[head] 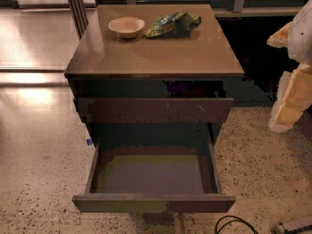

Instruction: Close middle drawer

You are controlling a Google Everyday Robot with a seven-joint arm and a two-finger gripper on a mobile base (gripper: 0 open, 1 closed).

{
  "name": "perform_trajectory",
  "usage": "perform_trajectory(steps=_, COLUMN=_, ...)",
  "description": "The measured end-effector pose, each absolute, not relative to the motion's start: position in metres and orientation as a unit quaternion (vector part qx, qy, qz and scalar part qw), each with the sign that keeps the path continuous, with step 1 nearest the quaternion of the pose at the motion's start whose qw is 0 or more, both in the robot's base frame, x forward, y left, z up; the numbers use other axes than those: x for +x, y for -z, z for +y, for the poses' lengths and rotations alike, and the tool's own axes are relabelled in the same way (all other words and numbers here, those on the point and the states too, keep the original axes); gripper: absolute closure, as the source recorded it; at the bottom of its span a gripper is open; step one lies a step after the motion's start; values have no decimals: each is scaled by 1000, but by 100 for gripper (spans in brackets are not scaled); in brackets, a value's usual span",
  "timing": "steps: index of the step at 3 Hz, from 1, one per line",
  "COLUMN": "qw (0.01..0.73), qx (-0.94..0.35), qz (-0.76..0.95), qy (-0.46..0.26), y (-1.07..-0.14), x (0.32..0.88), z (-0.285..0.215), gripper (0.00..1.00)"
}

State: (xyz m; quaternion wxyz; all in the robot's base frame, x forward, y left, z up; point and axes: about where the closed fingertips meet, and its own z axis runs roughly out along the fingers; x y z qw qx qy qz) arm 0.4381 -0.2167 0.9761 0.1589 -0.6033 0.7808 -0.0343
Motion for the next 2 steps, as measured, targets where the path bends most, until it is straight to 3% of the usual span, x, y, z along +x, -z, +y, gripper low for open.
perform_trajectory(steps=2, qw=171, qx=-585, qz=793, qy=12, y=-937, x=431, z=-232, gripper=0)
